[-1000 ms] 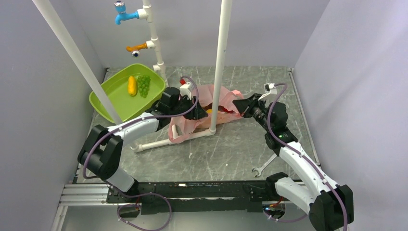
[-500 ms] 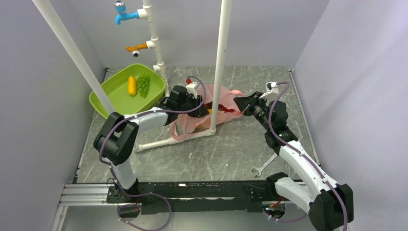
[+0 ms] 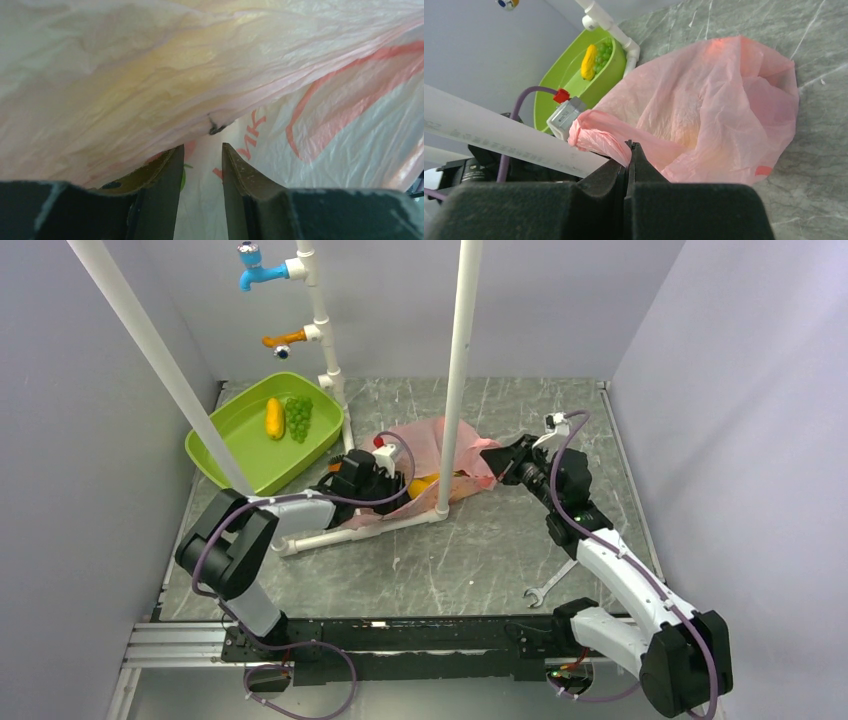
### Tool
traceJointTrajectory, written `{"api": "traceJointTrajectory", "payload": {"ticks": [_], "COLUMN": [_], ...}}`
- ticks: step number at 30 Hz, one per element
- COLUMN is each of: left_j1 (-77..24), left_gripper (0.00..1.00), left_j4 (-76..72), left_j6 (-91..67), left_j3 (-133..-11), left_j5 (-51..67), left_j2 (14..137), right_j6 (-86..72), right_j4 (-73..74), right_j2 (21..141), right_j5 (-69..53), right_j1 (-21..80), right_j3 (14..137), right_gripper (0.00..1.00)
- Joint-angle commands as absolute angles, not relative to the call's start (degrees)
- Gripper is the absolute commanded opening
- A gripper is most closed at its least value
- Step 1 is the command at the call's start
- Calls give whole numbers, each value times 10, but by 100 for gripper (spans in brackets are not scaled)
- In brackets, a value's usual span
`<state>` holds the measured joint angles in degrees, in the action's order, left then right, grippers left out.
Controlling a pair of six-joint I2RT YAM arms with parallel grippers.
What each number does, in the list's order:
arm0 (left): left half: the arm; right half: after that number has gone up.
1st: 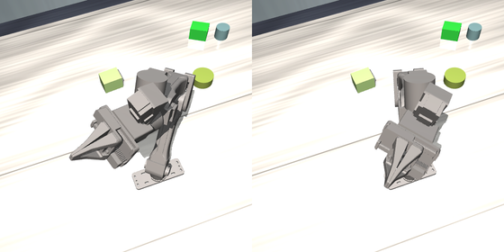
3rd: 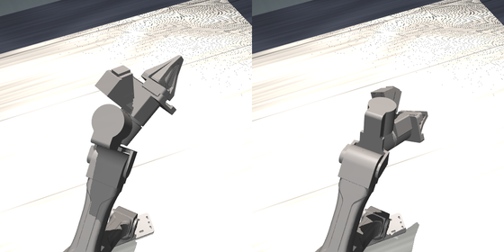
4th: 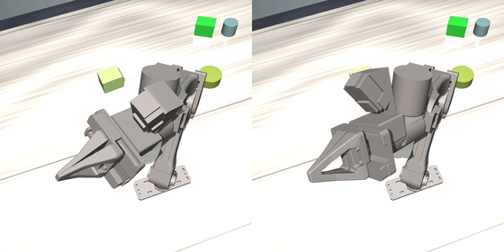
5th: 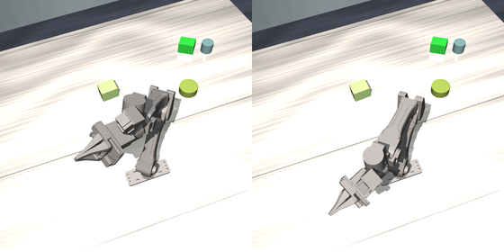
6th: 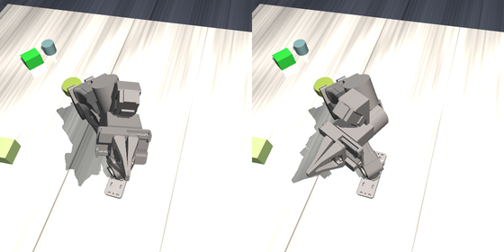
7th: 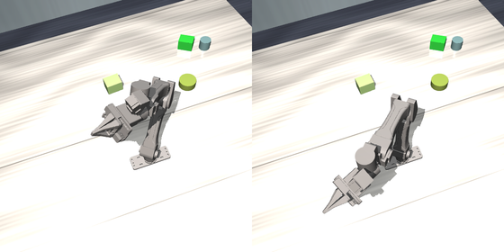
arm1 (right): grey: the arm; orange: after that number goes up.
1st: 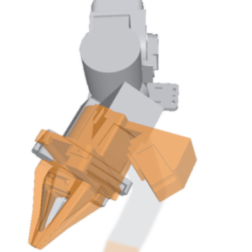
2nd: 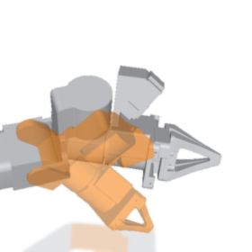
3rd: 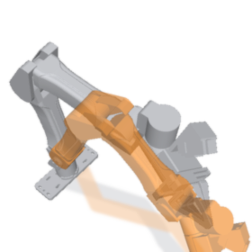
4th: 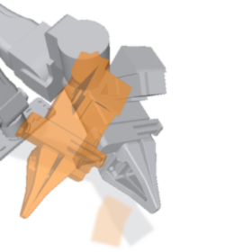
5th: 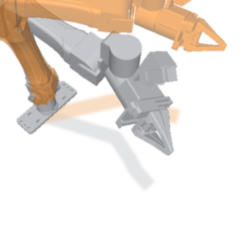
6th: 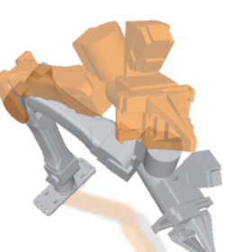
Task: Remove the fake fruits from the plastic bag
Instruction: Adjust the plastic bag at the center of the board.
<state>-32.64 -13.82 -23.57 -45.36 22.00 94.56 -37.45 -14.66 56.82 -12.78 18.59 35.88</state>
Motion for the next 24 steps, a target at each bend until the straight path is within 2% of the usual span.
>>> {"api": "traceJointTrajectory", "payload": {"ticks": [1,9,14,19,24], "left_j1": [-326,-326,-327,-326,-321], "left_gripper": [40,41,46,54,59], "left_j4": [-153,-160,-134,-88,-74], "left_j6": [-215,-199,-183,-164,-167], "left_j3": [-430,-399,-413,-455,-516], "left_j5": [203,166,163,161,167], "left_j2": [913,946,914,865,886], "right_j6": [-352,-337,-322,-326,-326], "right_j4": [-176,-181,-170,-168,-165], "right_j2": [571,594,593,584,582], "right_j5": [-144,-126,-120,-127,-133], "right_j1": [185,185,185,185,185], "right_j3": [341,302,287,292,304], "right_gripper": [0,0,0,0,0]}}
